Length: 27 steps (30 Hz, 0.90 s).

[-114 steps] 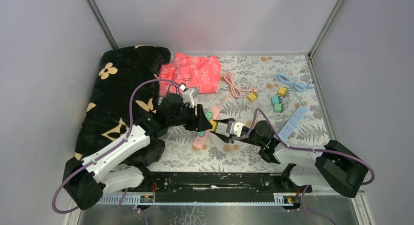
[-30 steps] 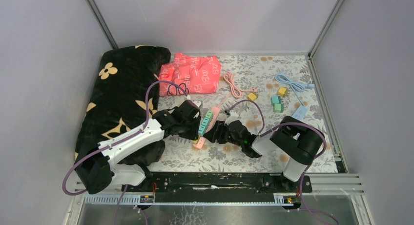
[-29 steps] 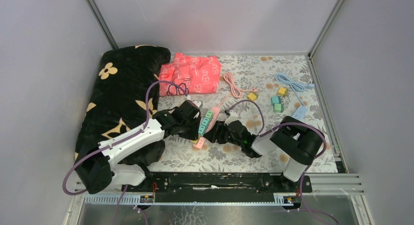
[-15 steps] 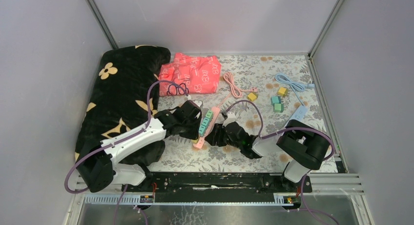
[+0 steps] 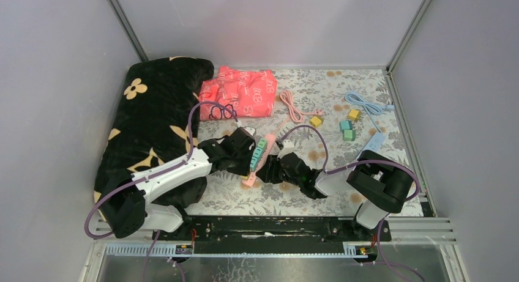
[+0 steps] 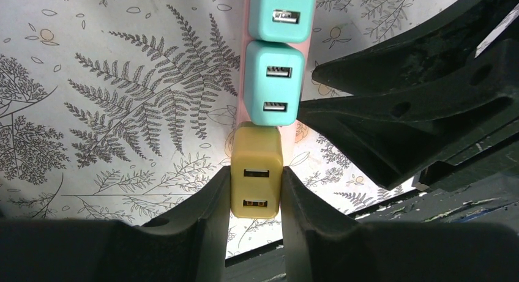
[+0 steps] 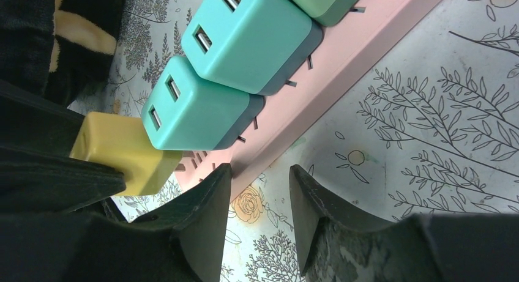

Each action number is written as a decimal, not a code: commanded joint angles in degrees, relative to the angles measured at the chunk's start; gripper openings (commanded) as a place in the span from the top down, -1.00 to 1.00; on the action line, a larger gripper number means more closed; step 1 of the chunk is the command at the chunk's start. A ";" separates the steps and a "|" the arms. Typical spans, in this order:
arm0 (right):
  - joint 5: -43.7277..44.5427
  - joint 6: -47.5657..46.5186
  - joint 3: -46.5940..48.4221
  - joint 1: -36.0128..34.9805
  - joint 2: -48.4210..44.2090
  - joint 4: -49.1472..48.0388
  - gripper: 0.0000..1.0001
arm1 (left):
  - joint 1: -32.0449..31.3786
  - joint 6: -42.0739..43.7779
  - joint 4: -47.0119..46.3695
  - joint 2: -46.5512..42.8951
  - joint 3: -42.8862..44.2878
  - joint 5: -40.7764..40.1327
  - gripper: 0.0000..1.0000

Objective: Insert the plug
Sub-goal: Insert the plug into the socket.

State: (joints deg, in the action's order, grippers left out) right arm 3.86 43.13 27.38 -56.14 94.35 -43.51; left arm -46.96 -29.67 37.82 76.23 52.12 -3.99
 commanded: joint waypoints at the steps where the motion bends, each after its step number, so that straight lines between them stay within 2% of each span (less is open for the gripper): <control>1: 1.86 -1.55 0.84 -0.54 0.56 3.91 0.08 | -0.87 -1.24 -3.78 0.00 -1.12 -2.23 1.00; 27: 0.53 -0.86 0.71 -0.53 0.60 2.75 0.09 | -2.32 -1.62 -6.24 0.14 -3.59 -4.13 1.00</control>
State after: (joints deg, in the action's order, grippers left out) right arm 3.81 43.16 27.38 -56.18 94.35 -43.55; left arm -48.86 -30.94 34.00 76.38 49.45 -6.70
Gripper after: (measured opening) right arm 0.458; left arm 0.374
